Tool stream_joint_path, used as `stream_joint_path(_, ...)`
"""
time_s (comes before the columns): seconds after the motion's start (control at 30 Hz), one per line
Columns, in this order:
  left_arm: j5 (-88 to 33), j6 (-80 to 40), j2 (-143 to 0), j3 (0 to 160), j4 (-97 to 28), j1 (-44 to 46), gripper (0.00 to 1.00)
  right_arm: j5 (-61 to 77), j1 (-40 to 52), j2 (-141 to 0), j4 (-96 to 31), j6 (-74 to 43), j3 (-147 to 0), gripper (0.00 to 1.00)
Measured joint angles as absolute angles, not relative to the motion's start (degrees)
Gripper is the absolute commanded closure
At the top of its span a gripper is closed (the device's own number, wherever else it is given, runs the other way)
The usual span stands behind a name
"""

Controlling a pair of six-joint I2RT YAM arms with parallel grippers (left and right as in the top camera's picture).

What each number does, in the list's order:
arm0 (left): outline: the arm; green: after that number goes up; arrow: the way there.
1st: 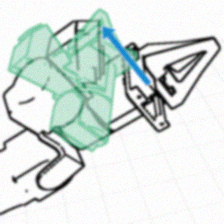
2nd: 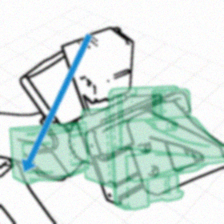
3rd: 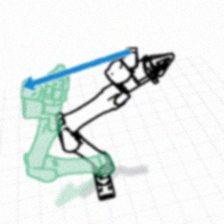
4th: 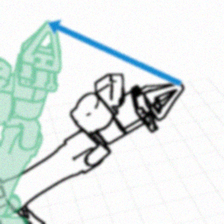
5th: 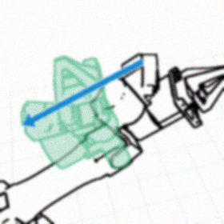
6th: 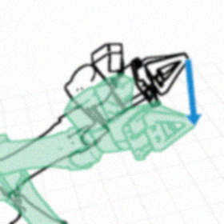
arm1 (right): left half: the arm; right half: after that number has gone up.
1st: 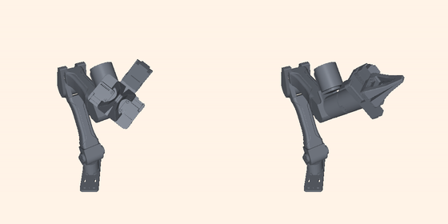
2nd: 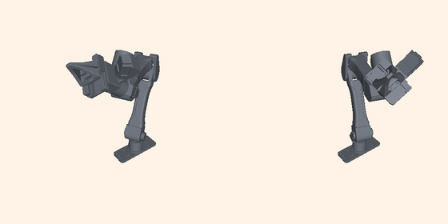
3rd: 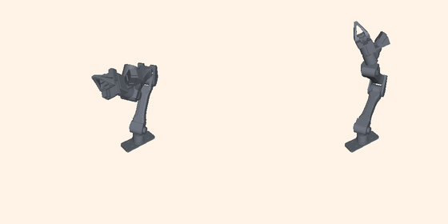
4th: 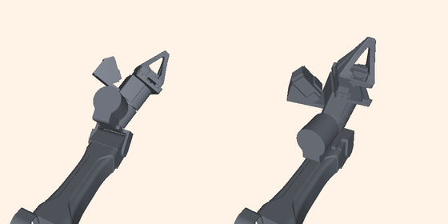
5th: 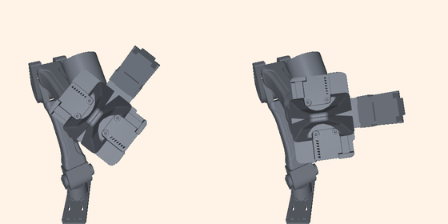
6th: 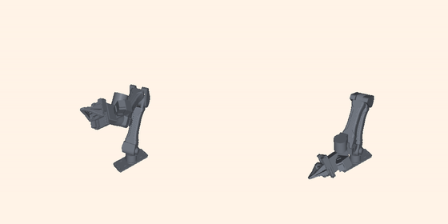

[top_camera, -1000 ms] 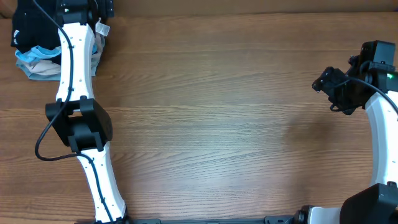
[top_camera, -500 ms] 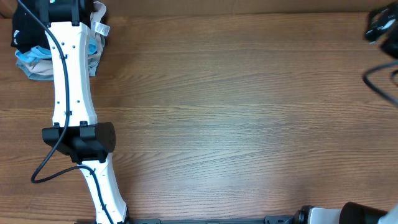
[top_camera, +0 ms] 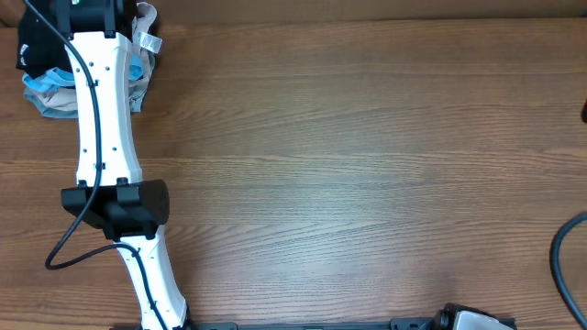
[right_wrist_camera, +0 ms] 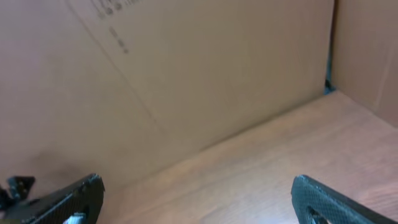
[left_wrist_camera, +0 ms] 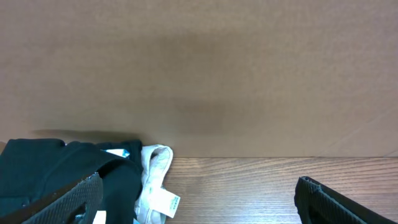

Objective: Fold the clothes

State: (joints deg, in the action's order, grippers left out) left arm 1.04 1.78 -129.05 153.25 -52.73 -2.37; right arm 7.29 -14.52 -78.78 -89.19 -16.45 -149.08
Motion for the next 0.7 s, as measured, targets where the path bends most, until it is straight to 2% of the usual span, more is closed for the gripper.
stream_joint_path(0.13,1.04,1.78,-129.05,153.25,-52.73,-2.37,0.00,6.85,-14.06,-80.31,-90.43,-16.47,-147.41,0.00)
stream_joint_path(0.3,1.04,1.78,-129.05,153.25,-52.75,-2.37,0.00,2.59,-7.68,-80.29,-82.54,-16.45,-137.14,0.00)
stream_joint_path(0.43,1.04,1.78,-129.05,153.25,-52.77,-2.37,0.00,-2.28,-0.47,-76.82,-68.86,-16.45,-121.34,0.00)
stream_joint_path(0.7,0.99,1.76,-129.05,153.25,-52.75,-2.37,0.00,-4.47,2.68,-59.24,-37.78,-17.34,-82.78,0.00)
